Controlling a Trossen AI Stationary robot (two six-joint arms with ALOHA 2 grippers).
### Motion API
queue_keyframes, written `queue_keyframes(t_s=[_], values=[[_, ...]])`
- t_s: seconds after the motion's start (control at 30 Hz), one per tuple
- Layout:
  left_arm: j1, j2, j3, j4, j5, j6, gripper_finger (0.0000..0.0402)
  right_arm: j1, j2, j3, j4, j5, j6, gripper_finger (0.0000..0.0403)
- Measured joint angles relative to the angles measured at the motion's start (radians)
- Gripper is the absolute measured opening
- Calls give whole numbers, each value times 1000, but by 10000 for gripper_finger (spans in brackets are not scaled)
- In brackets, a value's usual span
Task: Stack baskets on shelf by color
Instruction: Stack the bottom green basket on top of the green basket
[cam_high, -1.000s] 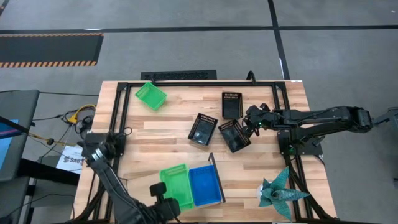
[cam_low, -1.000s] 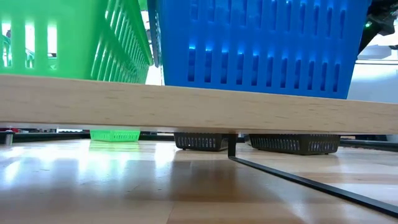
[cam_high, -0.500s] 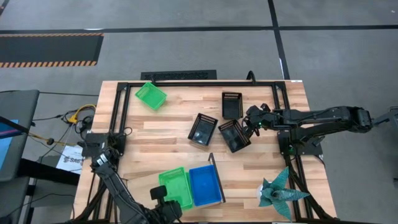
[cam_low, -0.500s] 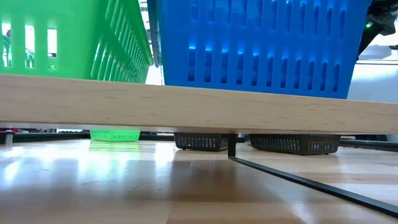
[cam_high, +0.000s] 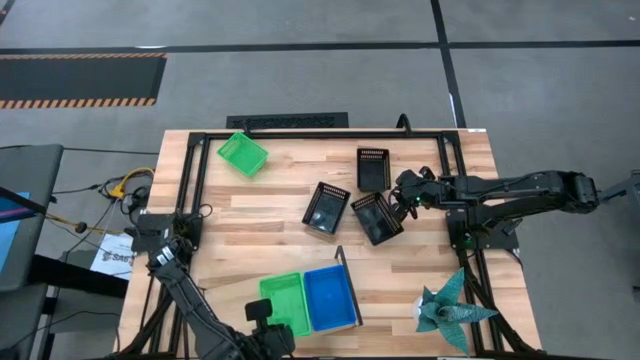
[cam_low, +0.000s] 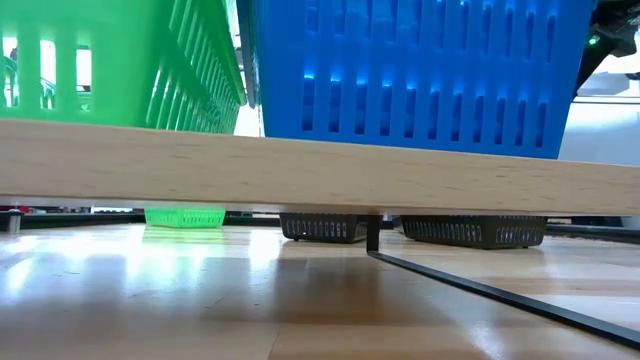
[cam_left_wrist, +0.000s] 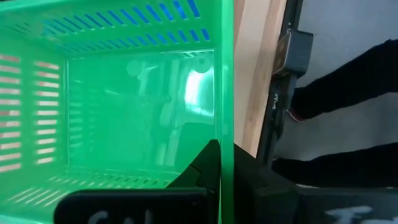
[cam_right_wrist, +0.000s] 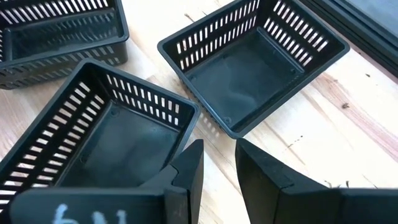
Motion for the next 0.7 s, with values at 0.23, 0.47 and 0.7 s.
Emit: queue_keyframes(t_s=[0.23, 0.47, 0.7], values=[[0, -3, -20, 0, -1, -8, 0, 0, 0, 0, -23, 0, -1, 118], [3, -3, -78, 13, 49, -40, 0, 0, 0, 0, -27, 0, -1, 118], [7, -3, -74, 20, 33, -26, 0, 0, 0, 0, -26, 0, -1, 118]])
